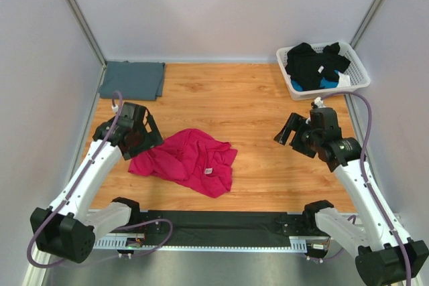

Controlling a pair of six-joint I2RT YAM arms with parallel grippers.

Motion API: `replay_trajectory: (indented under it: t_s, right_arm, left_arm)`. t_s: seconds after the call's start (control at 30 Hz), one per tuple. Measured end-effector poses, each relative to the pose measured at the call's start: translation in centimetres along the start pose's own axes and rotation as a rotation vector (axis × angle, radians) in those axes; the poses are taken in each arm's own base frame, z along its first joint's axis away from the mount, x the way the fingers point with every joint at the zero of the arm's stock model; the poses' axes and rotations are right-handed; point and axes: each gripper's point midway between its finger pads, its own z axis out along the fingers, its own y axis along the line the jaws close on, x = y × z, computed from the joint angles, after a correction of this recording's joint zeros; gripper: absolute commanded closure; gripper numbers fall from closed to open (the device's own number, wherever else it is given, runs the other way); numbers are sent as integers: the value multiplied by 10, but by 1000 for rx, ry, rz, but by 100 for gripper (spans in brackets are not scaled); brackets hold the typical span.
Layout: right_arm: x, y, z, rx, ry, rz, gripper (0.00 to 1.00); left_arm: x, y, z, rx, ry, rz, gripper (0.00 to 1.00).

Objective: Fold and stack the t-shirts
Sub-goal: Flatten the tshirt out

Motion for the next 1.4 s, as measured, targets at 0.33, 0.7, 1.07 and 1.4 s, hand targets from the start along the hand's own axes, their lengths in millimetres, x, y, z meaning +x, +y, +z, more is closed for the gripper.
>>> replay_trajectory:
  t_s: [0.33,0.7,1.07,1.4]
  right_arm:
    - [33,38,47,-65,147,-148,25]
    - [39,102,113,-115,226,-253,29]
    - [73,116,185,-77,359,-289,37]
    - [110,121,196,-91,459,-318,43]
  left_arm:
    - [-7,-79,-71,268,-89,99,8]
    - [93,-50,1,73,136,-41,14]
    - [112,-61,55,-83,179,-53,56]
    - [103,-57,57,-102,127,-50,100]
